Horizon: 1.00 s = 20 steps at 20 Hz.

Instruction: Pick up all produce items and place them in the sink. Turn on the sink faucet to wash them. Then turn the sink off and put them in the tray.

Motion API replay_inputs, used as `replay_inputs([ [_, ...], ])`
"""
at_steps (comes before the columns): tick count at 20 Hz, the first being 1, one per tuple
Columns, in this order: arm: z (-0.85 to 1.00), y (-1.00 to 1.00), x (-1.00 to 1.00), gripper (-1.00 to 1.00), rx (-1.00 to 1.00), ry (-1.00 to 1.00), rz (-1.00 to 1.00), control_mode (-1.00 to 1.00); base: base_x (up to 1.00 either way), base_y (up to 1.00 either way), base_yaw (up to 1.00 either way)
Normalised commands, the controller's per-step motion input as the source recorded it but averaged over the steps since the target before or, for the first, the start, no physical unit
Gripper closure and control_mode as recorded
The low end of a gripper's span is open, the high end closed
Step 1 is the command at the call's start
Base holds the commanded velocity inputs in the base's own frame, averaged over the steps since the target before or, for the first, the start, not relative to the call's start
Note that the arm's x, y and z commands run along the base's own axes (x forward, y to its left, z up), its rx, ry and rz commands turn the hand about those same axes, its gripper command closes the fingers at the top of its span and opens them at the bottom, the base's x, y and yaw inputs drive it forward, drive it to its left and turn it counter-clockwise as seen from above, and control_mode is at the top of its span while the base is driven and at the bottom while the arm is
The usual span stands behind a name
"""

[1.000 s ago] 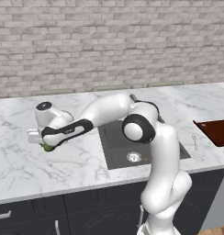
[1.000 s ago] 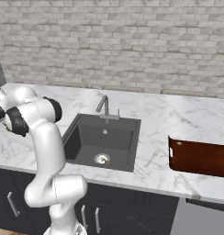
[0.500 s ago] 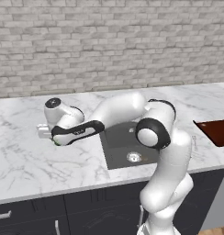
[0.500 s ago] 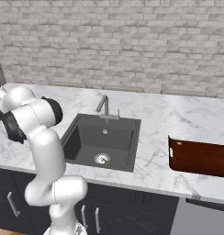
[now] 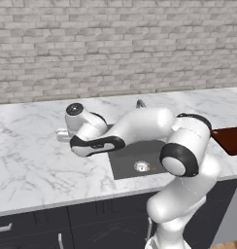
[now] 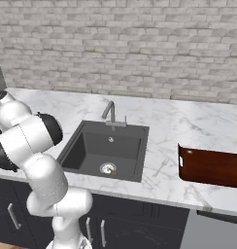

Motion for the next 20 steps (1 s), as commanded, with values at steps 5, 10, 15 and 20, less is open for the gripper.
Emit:
replay_inputs([
  [5, 0.09, -0.74, 0.0, 1.0, 0.0, -0.03, -0.01, -1.0, 0.0, 0.0, 0.0],
  [10, 0.01, -0.76, 0.0, 1.0, 0.0, 0.0, -0.02, -1.0, 0.0, 0.0, 0.0],
  [15, 0.0, -0.76, 0.0, 1.0, 0.0, 0.0, -0.02, -1.0, 0.0, 0.0, 0.0],
  [20, 0.0, -0.78, 0.0, 1.0, 0.0, 0.0, -0.03, -1.0, 0.0, 0.0, 0.0],
])
